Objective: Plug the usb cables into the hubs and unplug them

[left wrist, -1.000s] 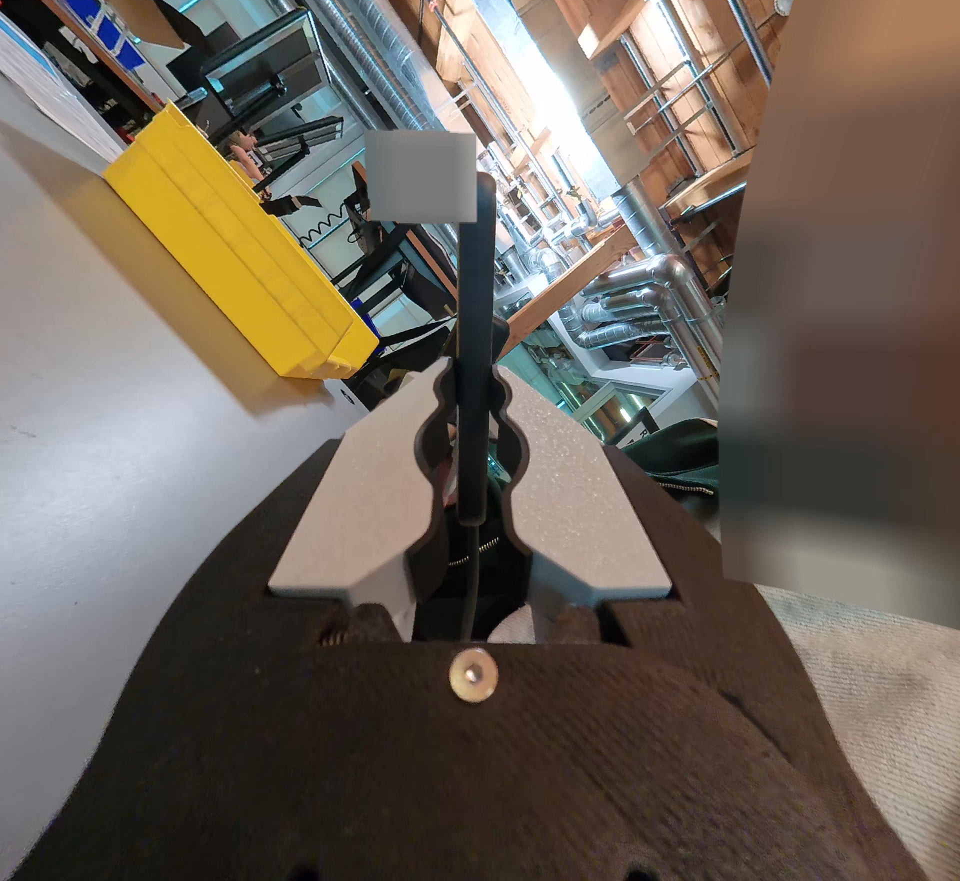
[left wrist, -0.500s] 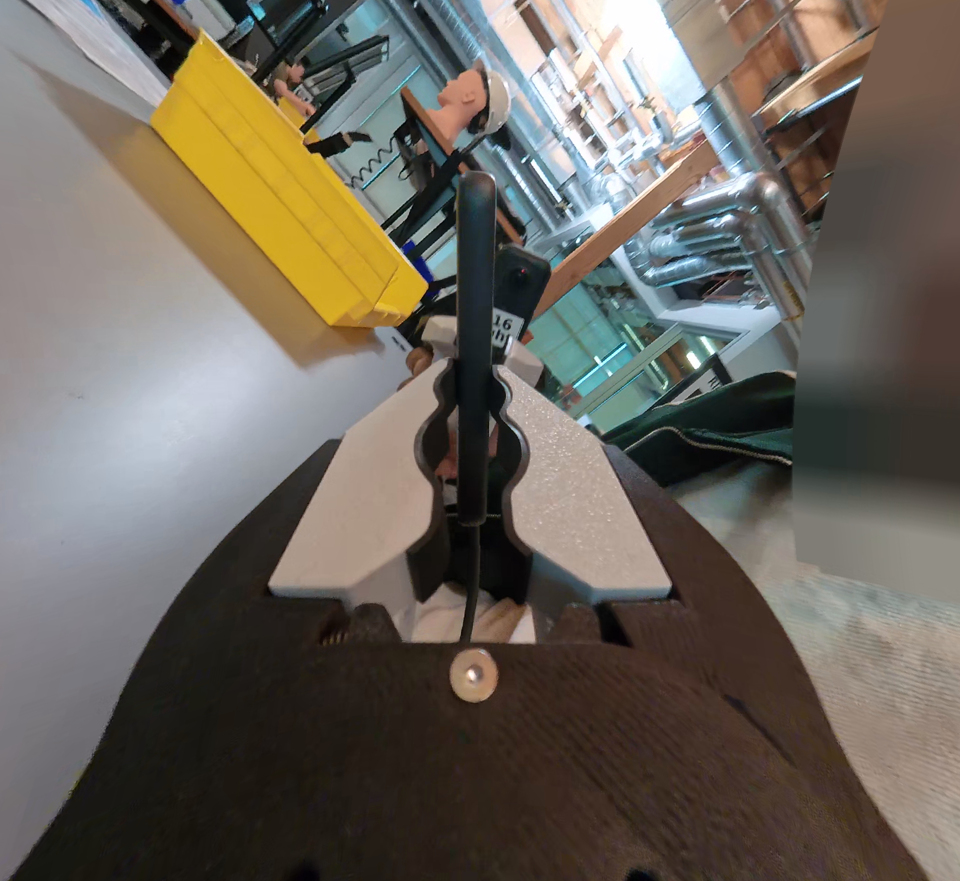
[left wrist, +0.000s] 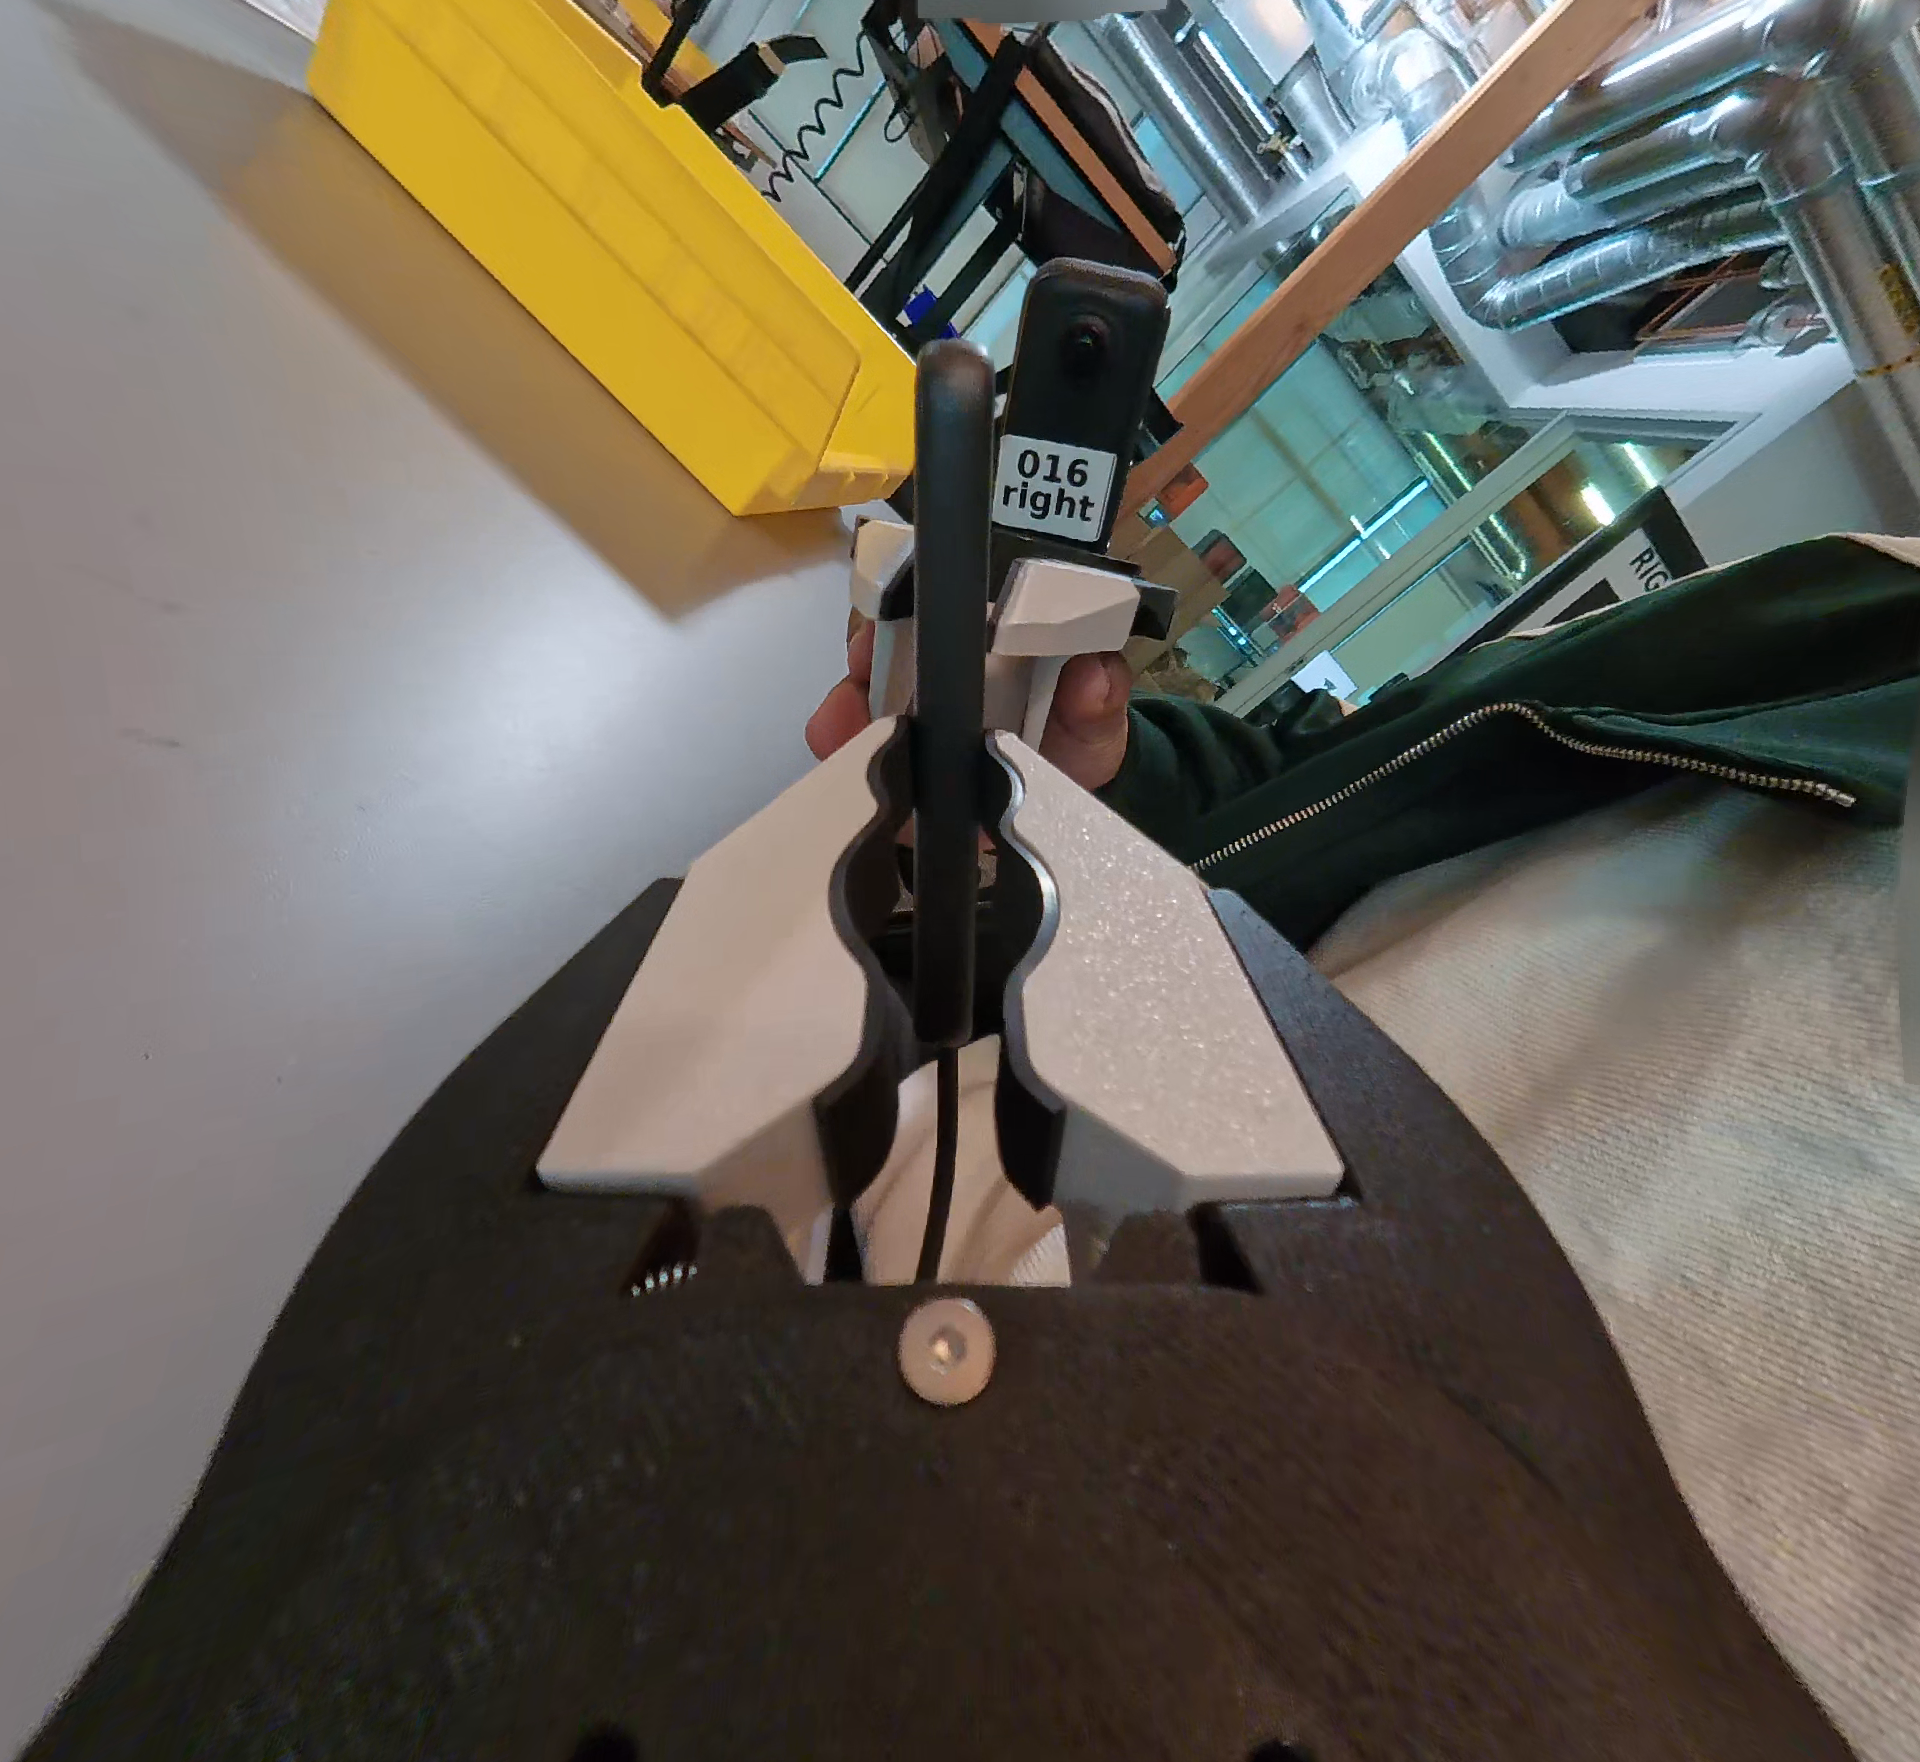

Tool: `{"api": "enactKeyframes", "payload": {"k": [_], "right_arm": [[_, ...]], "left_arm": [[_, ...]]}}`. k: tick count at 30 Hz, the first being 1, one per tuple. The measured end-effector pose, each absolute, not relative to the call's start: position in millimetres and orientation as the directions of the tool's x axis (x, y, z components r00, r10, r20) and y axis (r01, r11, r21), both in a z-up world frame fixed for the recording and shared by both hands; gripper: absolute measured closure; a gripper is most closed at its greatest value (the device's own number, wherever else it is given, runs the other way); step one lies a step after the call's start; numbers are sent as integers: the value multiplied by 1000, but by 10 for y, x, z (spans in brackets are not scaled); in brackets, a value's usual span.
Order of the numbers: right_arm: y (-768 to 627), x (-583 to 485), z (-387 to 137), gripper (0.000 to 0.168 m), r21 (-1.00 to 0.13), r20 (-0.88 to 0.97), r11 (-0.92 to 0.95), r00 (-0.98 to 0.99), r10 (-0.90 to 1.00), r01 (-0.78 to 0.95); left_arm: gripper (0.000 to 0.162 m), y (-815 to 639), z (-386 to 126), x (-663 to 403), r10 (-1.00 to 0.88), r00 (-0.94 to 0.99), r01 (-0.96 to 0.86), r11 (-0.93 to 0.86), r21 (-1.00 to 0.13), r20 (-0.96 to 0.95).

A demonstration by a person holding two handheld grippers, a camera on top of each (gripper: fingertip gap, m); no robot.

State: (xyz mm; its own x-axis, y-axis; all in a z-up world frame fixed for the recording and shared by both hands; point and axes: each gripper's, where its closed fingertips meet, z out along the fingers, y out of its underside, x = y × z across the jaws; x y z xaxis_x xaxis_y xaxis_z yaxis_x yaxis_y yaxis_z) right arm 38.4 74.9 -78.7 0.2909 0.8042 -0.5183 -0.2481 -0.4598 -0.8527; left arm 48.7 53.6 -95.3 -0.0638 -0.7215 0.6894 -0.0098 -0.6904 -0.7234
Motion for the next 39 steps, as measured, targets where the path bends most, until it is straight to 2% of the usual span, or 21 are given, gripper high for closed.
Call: {"api": "enactKeyframes", "payload": {"k": [15,25,32,39], "right_arm": [[832,514,-686,154,-783,-602,-504,244,760,-364],[807,422,-786,152,-585,-792,-721,69,607,-371],[765,353,-859,158,-626,-771,-714,112,626,-314],[765,366,-858,158,-663,-741,-685,135,657,-303]], "left_arm": [[154,453,-1025,534,-707,-74,-67,-700,-711,703],[154,493,-1021,516,-691,-72,-50,-718,-695,719],[154,573,-973,472,-638,-98,2,-767,-641,764],[154,574,-970,472,-639,-97,4,-767,-641,763]]}}
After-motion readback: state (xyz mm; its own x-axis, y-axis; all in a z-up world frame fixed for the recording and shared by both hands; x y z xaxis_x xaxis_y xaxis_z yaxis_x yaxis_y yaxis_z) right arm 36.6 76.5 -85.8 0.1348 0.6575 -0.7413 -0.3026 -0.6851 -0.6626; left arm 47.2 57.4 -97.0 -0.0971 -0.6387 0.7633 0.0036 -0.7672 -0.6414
